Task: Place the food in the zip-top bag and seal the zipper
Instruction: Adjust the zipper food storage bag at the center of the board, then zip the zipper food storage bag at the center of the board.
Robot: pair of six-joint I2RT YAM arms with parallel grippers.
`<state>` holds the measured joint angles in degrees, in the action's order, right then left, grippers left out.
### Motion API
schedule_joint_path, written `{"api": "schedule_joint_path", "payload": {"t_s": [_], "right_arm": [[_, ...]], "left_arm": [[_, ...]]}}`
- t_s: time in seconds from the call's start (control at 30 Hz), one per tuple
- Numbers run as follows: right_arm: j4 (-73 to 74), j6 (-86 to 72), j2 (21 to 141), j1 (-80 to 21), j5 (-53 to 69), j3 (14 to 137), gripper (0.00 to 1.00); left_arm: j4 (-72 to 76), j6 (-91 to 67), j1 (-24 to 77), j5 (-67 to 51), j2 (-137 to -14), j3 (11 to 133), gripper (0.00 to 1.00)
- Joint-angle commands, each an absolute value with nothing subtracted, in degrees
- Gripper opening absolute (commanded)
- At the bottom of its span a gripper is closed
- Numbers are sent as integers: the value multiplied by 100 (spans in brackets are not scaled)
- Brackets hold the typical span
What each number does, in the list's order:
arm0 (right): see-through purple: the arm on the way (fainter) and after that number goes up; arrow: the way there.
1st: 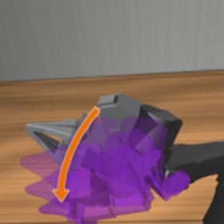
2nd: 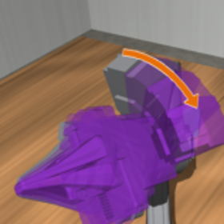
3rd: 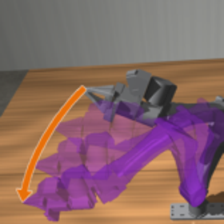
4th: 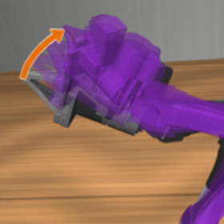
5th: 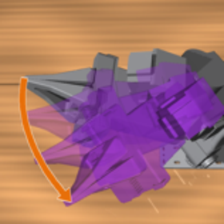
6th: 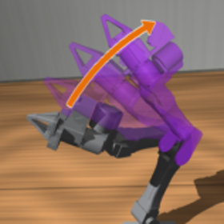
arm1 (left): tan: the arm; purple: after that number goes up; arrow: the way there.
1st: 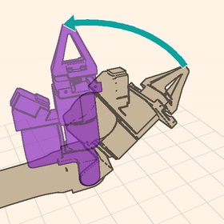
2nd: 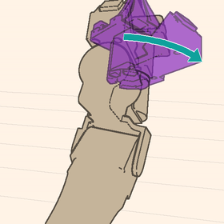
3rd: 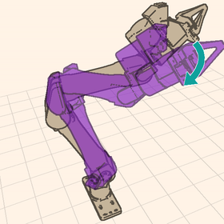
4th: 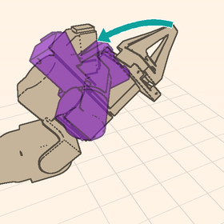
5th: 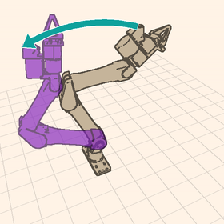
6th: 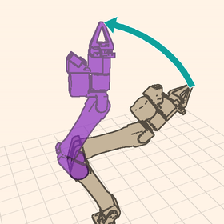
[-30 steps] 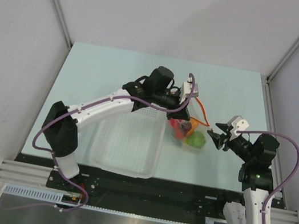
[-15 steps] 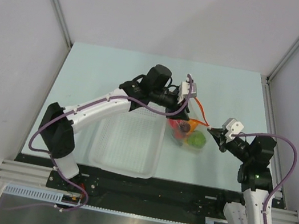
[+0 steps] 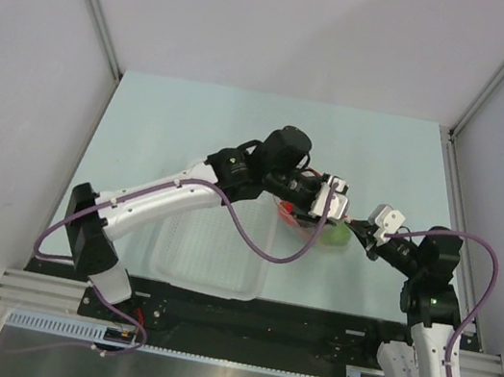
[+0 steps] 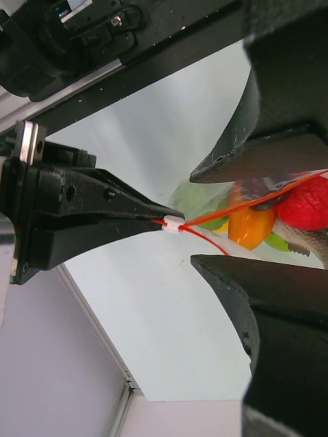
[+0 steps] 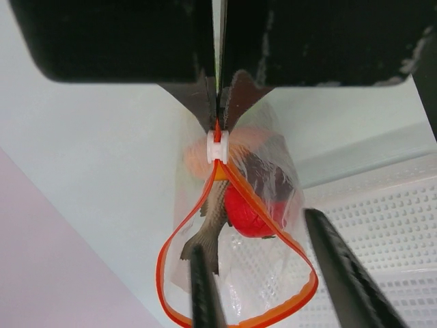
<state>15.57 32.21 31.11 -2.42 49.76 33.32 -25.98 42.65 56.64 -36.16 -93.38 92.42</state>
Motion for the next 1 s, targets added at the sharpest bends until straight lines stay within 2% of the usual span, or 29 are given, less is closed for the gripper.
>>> {"api": "schedule_joint_path", "payload": {"t_s": [0.0, 0.57, 0.67, 0.7, 0.8, 0.97], "right_arm": [[1494, 3357, 3032, -343, 4975, 3682, 0], [1556, 3401, 3024, -448, 4983, 3762, 0], [1564, 3419, 3023, -457, 4983, 3771, 0], [1573, 3428, 3023, -457, 4983, 3771, 0], [1617, 3437, 3006, -457, 4983, 3779, 0], [1635, 3384, 2944, -431, 4940, 3797, 0]], "left_arm": [[-2663, 4570, 5757, -3551, -9667, 9755, 49], [-2496, 4386, 5836, -3489, -10142, 10002, 41], [-2566, 4377, 5862, -3507, -10221, 10125, 30], [-2584, 4403, 5862, -3507, -10230, 10142, 20], [-2733, 4534, 5854, -3411, -10283, 10134, 9], [-3050, 4676, 5669, -3349, -10292, 9950, 1]]}}
